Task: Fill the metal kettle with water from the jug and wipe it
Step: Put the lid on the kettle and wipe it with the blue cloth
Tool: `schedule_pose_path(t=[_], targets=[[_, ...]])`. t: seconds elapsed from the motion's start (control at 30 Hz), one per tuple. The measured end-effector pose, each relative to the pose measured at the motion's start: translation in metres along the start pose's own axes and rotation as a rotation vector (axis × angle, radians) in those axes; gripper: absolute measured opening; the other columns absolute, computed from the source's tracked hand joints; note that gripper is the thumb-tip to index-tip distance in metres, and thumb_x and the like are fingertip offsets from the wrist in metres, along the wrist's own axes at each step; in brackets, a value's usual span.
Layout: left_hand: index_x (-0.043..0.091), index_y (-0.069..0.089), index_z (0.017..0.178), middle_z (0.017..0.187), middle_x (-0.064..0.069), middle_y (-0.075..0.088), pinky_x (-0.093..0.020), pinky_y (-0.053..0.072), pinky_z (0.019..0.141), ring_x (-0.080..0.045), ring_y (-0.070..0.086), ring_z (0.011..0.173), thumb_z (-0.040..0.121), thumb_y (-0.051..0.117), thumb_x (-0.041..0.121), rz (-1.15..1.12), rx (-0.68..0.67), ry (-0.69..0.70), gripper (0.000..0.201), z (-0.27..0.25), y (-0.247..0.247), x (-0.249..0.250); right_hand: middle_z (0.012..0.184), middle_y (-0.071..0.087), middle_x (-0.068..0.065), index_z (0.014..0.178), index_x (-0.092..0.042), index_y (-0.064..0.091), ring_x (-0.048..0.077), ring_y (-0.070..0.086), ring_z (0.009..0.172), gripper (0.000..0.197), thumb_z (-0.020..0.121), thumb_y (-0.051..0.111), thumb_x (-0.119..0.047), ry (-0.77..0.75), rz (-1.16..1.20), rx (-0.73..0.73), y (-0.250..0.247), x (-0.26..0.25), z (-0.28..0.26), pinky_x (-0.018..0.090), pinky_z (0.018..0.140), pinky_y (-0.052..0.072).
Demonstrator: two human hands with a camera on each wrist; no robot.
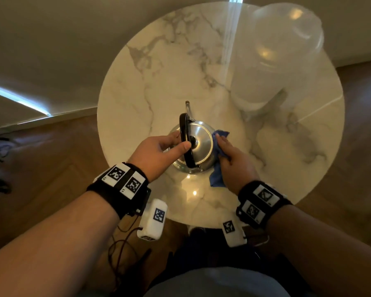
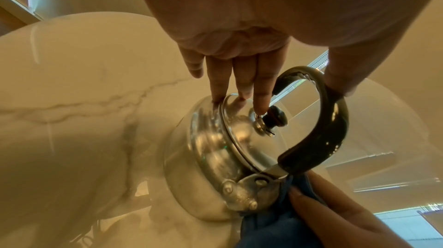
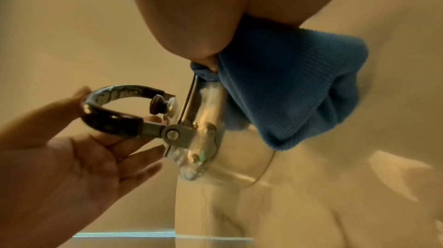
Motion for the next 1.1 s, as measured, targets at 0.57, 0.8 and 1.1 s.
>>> schedule_pose_path(t=[0.57, 0.8, 1.1], targets=[[0.039, 0.070, 0.106, 0.144, 0.023, 0.045, -0.029, 0.037, 0.108, -0.003, 0.048, 0.131, 0.083, 0.053, 0.065, 0.069, -0.013, 0.054, 0.039, 0.000, 0.000, -0.007, 0.117, 0.053, -0.034, 0.160, -0.024, 0.021, -0.015, 0.053, 0.103, 0.060, 0.104, 0.036, -0.008, 0.331, 0.425, 0.274, 0.061, -0.009, -0.042, -0.004, 0.097, 0.029], [0.037, 0.069, 0.108, 0.138, 0.021, 0.053, -0.027, 0.037, 0.103, -0.005, 0.053, 0.126, 0.084, 0.052, 0.064, 0.055, 0.005, 0.035, 0.041, -0.006, 0.002, -0.004, 0.115, 0.069, -0.004, 0.137, -0.022, 0.059, 0.016, 0.063, 0.110, 0.041, 0.101, 0.046, -0.007, 0.107, 0.109, 0.203, 0.018, -0.029, 0.019, 0.036, 0.108, 0.047], [0.038, 0.034, 0.136, 0.139, 0.012, 0.050, -0.038, 0.052, 0.096, -0.010, 0.056, 0.122, 0.079, 0.056, 0.060, 0.435, 0.178, 0.196, 0.066, -0.009, -0.011, 0.020, 0.137, 0.060, 0.007, 0.148, -0.014, 0.048, 0.018, 0.056, 0.129, 0.051, 0.098, 0.049, -0.001, 0.073, -0.024, -0.023, -0.003, -0.005, -0.038, 0.016, 0.098, 0.044]])
Point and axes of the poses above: each hand's wrist, its own z-axis towards the middle knuckle, its own y-axis out of the palm, x = y × z, the point moved 1 cm from there along z, towards the middle knuckle
